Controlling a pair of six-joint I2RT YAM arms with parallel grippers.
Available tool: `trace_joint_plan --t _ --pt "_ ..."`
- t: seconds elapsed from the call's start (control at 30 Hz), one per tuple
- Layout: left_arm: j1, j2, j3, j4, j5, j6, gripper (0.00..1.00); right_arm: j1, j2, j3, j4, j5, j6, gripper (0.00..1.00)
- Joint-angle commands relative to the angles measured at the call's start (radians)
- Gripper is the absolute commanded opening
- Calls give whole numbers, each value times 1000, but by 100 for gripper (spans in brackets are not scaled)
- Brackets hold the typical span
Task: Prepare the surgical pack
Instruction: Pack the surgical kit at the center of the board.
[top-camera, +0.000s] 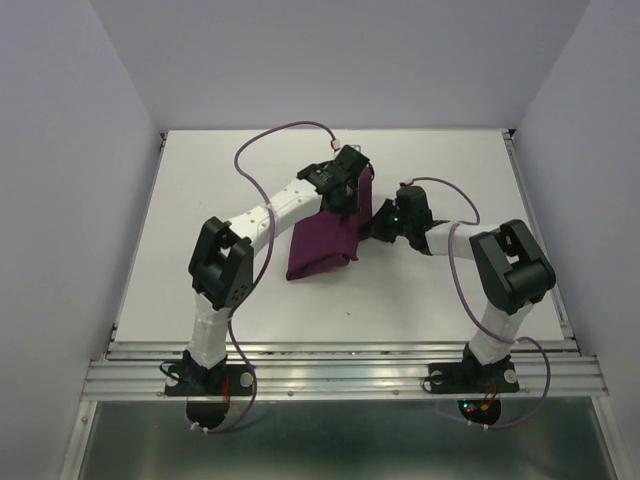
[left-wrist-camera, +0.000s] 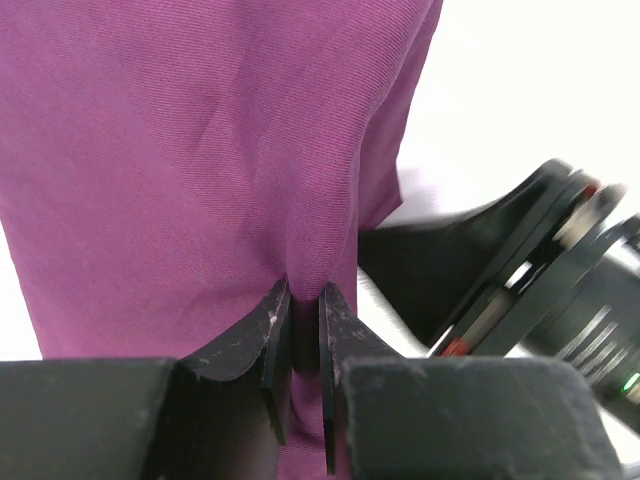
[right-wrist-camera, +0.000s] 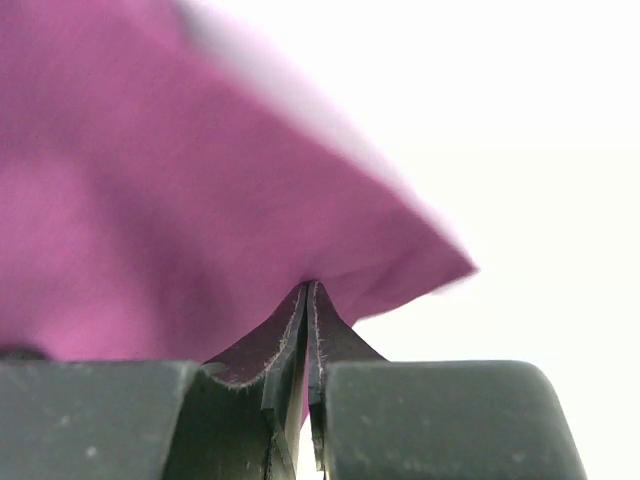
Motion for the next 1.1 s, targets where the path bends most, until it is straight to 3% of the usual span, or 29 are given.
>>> trace_joint_plan --t 0.0,0.37,0.6,0.73,1.07 --pt "6 -110 -10 69 -11 12 0 -40 -24 12 -36 32 -41 8" --pt "9 -127 -34 88 6 17 0 -59 89 126 -59 42 -52 8" --pt "9 -122 -24 95 29 20 0 -48 267 239 27 -142 -46 7" --pt "9 -122 -11 98 39 35 0 -23 284 259 47 -167 -75 8" --pt "9 -107 -1 117 29 34 0 -3 309 213 280 -352 15 8"
